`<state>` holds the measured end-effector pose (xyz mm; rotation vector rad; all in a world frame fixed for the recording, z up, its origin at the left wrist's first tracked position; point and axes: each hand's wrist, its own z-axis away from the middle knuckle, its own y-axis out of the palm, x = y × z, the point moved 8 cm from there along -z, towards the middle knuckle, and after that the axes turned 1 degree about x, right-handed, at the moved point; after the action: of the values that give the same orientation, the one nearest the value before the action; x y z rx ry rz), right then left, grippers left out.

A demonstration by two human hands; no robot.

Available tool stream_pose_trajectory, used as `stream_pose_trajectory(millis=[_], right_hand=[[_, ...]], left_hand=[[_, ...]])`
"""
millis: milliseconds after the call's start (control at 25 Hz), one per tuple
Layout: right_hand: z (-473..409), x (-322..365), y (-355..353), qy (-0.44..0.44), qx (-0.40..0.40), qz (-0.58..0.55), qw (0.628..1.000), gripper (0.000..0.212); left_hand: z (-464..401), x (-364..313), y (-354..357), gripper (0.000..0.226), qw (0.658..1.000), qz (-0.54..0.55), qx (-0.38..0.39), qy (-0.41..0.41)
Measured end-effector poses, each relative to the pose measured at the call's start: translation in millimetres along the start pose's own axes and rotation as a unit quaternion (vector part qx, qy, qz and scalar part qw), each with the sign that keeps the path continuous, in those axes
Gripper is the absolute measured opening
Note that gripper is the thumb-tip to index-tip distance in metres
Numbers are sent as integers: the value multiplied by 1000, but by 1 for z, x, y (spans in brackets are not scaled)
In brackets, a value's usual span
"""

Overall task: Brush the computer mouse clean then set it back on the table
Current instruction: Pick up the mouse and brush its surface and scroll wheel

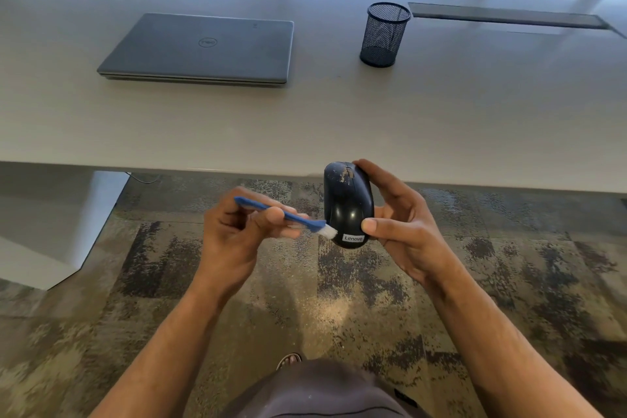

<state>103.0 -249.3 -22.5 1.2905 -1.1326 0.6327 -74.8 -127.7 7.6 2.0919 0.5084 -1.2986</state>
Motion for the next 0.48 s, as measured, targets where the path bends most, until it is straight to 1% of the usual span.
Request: stream_pose_trajectory(millis=[120,280,360,400,480], right_hand=[[-2,-6,9,6,20,1,1000,87],[-3,-12,14,12,25,10,1000,87],[-2,-12,11,12,18,10,1000,86],[-2,-12,9,12,14,9,1000,86],[-3,-10,5,11,12,9,1000,87]], left_hand=[[-11,10,-14,16,998,40,-40,-30],[-21,16,-32,29,991,65,-114,-34],[-17,16,-34,25,992,62,-107,-30],[-13,15,-33,22,994,60,-91,-26],[-5,11,-28,17,997,60,-35,-19]])
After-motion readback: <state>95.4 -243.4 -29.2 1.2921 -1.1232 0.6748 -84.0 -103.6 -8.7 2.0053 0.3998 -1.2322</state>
